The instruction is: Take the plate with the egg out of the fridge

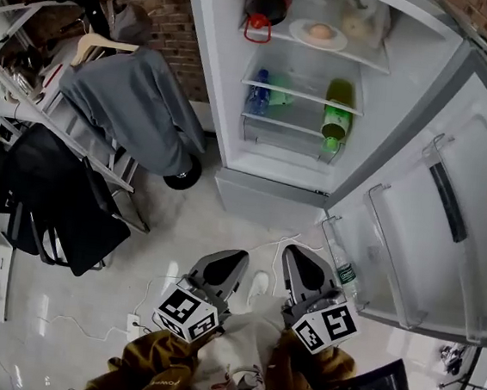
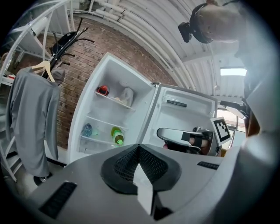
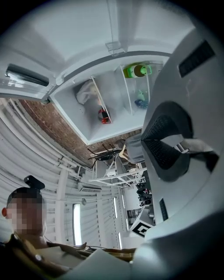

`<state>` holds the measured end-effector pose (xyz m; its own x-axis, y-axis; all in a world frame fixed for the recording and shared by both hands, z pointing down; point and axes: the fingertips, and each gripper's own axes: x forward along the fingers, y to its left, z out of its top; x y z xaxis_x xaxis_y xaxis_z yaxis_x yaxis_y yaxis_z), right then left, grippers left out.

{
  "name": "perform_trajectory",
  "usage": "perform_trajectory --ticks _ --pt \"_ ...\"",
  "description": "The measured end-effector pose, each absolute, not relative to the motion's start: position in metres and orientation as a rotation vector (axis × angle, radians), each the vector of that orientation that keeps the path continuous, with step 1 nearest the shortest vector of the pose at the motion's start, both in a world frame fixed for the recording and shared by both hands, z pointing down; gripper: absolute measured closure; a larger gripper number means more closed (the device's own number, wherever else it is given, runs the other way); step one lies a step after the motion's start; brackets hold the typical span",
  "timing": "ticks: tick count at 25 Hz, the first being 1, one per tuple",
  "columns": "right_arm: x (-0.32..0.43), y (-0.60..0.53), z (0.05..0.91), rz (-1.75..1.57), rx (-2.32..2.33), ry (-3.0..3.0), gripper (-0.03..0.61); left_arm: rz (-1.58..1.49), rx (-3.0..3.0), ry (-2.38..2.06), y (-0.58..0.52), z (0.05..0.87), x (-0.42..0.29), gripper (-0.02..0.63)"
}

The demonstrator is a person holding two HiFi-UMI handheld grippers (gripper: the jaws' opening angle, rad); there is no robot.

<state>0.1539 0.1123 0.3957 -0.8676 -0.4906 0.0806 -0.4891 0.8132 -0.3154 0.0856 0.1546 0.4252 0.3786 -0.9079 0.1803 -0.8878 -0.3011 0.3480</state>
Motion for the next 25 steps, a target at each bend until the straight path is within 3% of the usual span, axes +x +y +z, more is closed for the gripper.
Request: perform_trajectory --ticks 25 --pt "0.102 0.012 0.42 -0.501 -0.765 3.09 0.572 -0.079 2.197 -1.517 0.035 0.448 0.053 0.606"
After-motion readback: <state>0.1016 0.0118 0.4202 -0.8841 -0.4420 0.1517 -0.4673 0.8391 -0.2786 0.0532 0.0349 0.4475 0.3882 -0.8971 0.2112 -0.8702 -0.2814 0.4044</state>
